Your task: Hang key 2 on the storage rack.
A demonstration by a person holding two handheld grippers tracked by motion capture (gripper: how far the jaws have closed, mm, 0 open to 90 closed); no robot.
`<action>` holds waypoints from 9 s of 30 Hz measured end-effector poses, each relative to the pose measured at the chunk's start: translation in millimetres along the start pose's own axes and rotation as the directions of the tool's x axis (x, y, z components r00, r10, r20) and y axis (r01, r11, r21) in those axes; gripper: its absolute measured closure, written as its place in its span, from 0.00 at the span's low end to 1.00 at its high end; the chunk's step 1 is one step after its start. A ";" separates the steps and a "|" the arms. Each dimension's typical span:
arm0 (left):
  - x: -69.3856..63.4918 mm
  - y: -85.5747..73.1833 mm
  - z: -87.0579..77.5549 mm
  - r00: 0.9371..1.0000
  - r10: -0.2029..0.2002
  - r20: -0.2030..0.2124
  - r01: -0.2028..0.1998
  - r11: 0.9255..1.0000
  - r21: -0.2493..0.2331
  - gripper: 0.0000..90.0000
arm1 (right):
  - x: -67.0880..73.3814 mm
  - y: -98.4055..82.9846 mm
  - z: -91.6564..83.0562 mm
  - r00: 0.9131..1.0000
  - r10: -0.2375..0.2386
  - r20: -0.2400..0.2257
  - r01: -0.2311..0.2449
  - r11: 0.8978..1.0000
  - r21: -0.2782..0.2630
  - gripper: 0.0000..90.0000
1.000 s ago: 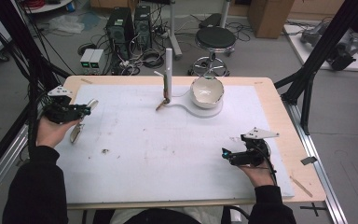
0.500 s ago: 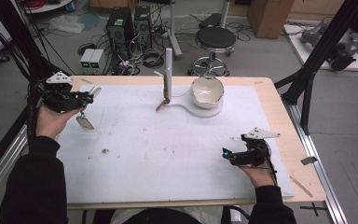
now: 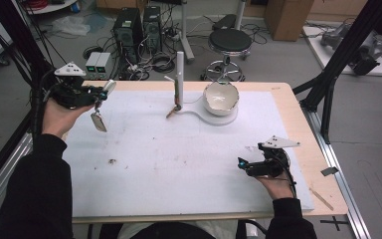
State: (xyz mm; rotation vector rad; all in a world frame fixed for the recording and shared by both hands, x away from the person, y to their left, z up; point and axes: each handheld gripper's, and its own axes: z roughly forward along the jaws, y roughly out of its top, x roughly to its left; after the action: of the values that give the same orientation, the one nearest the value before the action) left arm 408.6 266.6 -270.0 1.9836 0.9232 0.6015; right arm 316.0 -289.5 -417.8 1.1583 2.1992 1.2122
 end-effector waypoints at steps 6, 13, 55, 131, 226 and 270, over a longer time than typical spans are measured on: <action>-12.1 17.6 8.1 0.999 0.041 0.029 -0.041 0.999 0.010 0.83 | -0.1 -0.1 0.0 1.000 -0.001 -0.001 0.001 1.000 0.001 0.01; -23.8 39.4 14.7 0.995 0.081 0.059 -0.080 0.997 -0.010 0.83 | -1.4 -0.4 -1.0 1.000 0.001 0.000 -0.001 1.000 -0.004 0.01; -75.7 136.4 80.3 0.950 0.212 0.229 -0.204 0.977 -0.058 0.84 | -3.8 -2.3 -6.9 1.000 0.021 -0.007 -0.021 0.999 -0.025 0.01; -82.7 143.0 148.4 0.958 0.052 0.280 -0.028 0.996 -0.089 0.02 | -10.5 -12.7 -17.2 0.999 0.038 0.035 -0.038 0.999 -0.023 0.01; -29.9 -74.4 51.1 0.989 -0.112 0.099 0.117 0.992 -0.043 0.02 | -7.0 -12.6 -14.3 0.999 0.023 0.040 -0.023 1.000 -0.004 0.01; -65.2 -175.5 -10.7 0.987 -0.153 0.049 0.156 0.987 -0.047 0.02 | -5.4 -14.3 -12.9 0.999 0.017 0.050 -0.018 1.000 0.020 0.01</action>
State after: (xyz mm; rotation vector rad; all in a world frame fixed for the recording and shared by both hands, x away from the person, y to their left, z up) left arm 294.4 285.7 -417.5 1.8536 1.0135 0.4855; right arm 304.0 -304.7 -422.7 1.2048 2.1746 1.1576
